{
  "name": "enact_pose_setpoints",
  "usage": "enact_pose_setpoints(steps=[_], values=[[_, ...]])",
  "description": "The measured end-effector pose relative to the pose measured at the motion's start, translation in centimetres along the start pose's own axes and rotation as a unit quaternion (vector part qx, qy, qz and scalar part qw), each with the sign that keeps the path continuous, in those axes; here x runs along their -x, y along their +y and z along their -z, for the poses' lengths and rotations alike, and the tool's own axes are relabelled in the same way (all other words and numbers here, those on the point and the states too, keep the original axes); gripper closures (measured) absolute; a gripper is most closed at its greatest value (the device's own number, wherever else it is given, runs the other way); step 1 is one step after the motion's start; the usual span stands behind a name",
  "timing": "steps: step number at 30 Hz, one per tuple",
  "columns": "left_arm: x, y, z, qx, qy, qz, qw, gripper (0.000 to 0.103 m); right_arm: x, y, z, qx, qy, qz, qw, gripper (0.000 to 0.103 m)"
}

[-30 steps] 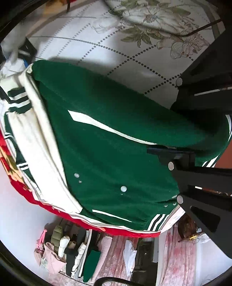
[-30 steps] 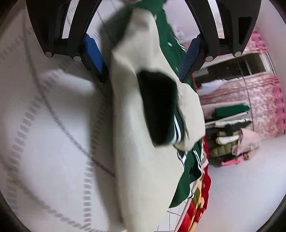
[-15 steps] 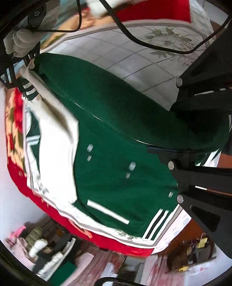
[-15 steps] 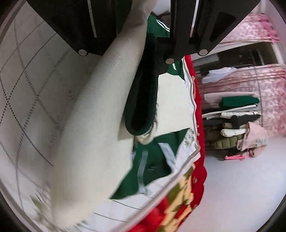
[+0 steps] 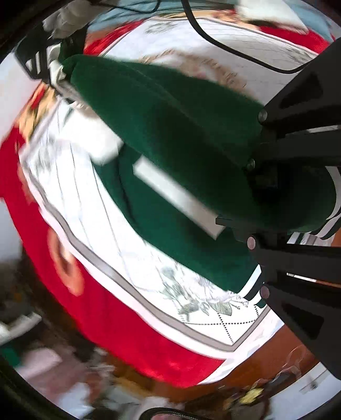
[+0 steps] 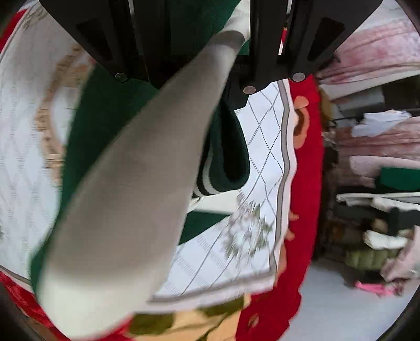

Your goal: Fold large clothes

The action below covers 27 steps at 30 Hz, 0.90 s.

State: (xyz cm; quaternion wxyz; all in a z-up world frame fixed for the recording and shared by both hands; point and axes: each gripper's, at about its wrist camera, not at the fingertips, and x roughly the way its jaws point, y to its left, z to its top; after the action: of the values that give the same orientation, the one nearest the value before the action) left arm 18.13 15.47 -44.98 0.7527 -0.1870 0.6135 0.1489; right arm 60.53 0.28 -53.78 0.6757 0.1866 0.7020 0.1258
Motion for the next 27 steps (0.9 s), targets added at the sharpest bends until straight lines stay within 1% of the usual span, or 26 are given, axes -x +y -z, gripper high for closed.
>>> enact_pose_setpoints(steps=[1, 2, 3, 4, 5, 6, 7, 8, 9, 11, 12, 13, 14, 15, 16, 17, 18, 19, 20, 21, 22, 23, 25, 26, 27], values=[[-1.2, 1.7, -0.3, 0.017, 0.011, 0.014, 0.9997, 0.084, -2.4, 1.5, -0.4, 0.002, 0.015, 0.012, 1.0, 0.085], [-1.9, 3.1, -0.6, 0.03, 0.017, 0.022, 0.9992, 0.082, -3.9, 2.4, -0.6, 0.004, 0.025, 0.017, 1.0, 0.081], [-2.5, 4.8, -0.9, 0.047, 0.024, 0.027, 0.9983, 0.073, -6.0, 3.2, -0.9, 0.009, 0.037, 0.021, 0.999, 0.076], [-2.8, 6.7, -0.9, 0.067, 0.028, 0.034, 0.9968, 0.066, -8.1, 4.0, -1.2, 0.013, 0.051, 0.027, 0.998, 0.066], [-2.6, 7.7, -0.8, 0.079, 0.024, 0.035, 0.9959, 0.063, -9.3, 4.0, -1.4, 0.009, 0.057, 0.027, 0.998, 0.055], [-1.8, 9.4, -0.6, 0.099, 0.013, 0.033, 0.9945, 0.054, -10.0, 4.1, -1.5, 0.005, 0.061, 0.022, 0.998, 0.05], [-1.0, 11.1, -0.2, 0.116, 0.005, 0.038, 0.9925, 0.041, -10.2, 4.2, -1.5, 0.005, 0.063, 0.016, 0.998, 0.041], [-0.3, 12.5, 0.3, 0.135, 0.001, 0.035, 0.9902, 0.033, -10.1, 4.2, -1.5, 0.008, 0.063, -0.003, 0.998, 0.037], [0.3, 13.5, 0.9, 0.151, -0.002, 0.032, 0.9881, 0.027, -9.7, 4.2, -1.2, 0.013, 0.068, -0.041, 0.997, 0.037], [1.6, 14.7, 2.3, 0.173, -0.01, 0.029, 0.9844, 0.027, -8.3, 3.7, -0.4, 0.019, 0.078, -0.125, 0.989, 0.037], [2.1, 14.9, 2.9, 0.175, -0.012, 0.024, 0.9842, 0.027, -7.1, 3.2, 0.3, 0.023, 0.077, -0.158, 0.984, 0.037], [2.3, 14.3, 3.5, 0.171, -0.011, 0.021, 0.9849, 0.027, -5.7, 2.3, 1.1, 0.028, 0.069, -0.176, 0.981, 0.037], [2.2, 13.5, 3.9, 0.164, -0.009, 0.02, 0.9863, 0.027, -4.7, 1.5, 1.7, 0.031, 0.06, -0.181, 0.981, 0.037], [1.9, 12.4, 4.0, 0.152, -0.008, 0.014, 0.9882, 0.026, -3.3, 0.2, 2.4, 0.032, 0.045, -0.18, 0.982, 0.037], [1.0, 10.8, 4.0, 0.132, -0.003, -0.003, 0.9912, 0.026, -2.1, -1.4, 3.1, 0.028, 0.032, -0.173, 0.984, 0.037], [-0.1, 10.1, 3.8, 0.118, -0.002, -0.029, 0.9926, 0.026, -1.2, -2.9, 3.3, 0.023, 0.02, -0.159, 0.987, 0.037], [-1.2, 10.3, 3.6, 0.111, -0.008, -0.057, 0.9922, 0.025, -0.4, -4.5, 3.6, 0.018, 0.006, -0.139, 0.99, 0.037], [-2.6, 10.6, 3.2, 0.108, -0.008, -0.088, 0.9902, 0.021, 0.2, -5.9, 3.8, 0.012, -0.006, -0.12, 0.993, 0.037], [-4.1, 11.0, 3.2, 0.116, 0.003, -0.106, 0.9876, 0.016, 0.7, -8.1, 3.7, 0.004, -0.019, -0.089, 0.996, 0.037], [-5.2, 12.2, 3.2, 0.146, 0.013, -0.097, 0.9844, 0.009, 0.9, -9.9, 3.5, -0.006, -0.025, -0.067, 0.997, 0.037], [-5.9, 13.3, 3.4, 0.177, 0.018, -0.081, 0.9807, 0.005, 0.9, -12.0, 3.0, -0.02, -0.032, -0.045, 0.998, 0.036], [-6.2, 14.0, 3.4, 0.194, 0.02, -0.067, 0.9786, 0.005, 0.7, -13.4, 2.5, -0.029, -0.036, -0.035, 0.998, 0.036], [-6.0, 14.1, 3.3, 0.192, 0.02, -0.064, 0.9791, 0.005, -0.3, -16.8, 0.7, -0.048, -0.043, -0.025, 0.998, 0.035], [-5.7, 13.9, 3.2, 0.185, 0.02, -0.067, 0.9803, 0.005, -0.8, -17.7, 0.0, -0.052, -0.045, -0.028, 0.997, 0.028], [-5.2, 13.7, 3.2, 0.18, 0.021, -0.069, 0.9809, 0.005, -1.9, -18.9, -1.1, -0.054, -0.043, -0.04, 0.997, 0.023]])
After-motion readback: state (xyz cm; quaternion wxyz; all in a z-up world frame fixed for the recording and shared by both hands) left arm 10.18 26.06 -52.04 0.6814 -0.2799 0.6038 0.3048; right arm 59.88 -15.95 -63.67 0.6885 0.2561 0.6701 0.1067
